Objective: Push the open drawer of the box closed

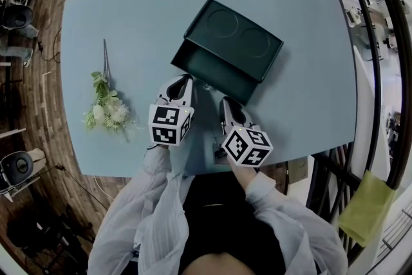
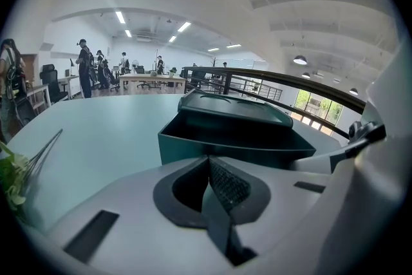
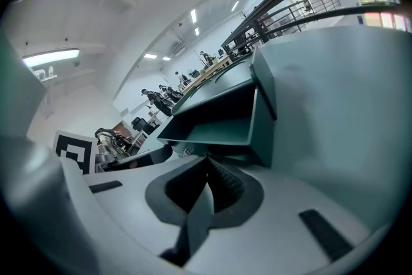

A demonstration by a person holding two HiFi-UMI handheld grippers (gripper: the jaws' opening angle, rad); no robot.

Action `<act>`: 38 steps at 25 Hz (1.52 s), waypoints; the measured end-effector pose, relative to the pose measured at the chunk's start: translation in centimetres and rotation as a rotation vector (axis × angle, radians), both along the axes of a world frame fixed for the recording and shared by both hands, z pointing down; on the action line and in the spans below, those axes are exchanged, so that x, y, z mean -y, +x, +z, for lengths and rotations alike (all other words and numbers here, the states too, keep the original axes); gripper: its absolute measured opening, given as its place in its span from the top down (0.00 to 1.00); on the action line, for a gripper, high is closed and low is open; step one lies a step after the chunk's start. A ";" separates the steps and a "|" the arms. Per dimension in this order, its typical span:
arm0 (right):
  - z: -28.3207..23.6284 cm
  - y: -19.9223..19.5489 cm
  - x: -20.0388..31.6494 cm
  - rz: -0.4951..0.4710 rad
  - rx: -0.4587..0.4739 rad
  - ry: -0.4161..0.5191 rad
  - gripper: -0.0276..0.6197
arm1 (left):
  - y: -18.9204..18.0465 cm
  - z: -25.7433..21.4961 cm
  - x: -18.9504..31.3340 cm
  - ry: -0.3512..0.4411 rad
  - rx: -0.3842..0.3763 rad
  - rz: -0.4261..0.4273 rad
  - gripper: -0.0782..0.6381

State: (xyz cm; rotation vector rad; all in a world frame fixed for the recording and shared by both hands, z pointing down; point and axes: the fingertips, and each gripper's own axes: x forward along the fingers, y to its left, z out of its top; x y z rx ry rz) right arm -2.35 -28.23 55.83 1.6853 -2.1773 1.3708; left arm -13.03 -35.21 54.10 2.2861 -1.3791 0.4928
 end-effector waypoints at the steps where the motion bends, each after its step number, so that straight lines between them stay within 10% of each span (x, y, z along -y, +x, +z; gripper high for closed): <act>1: 0.0 0.1 0.1 0.004 0.000 0.002 0.95 | 0.1 0.0 0.1 0.001 -0.001 0.002 0.87; 38: -0.6 2.4 4.7 0.121 -0.044 0.069 0.95 | 2.7 -0.4 4.5 0.046 -0.051 0.029 0.87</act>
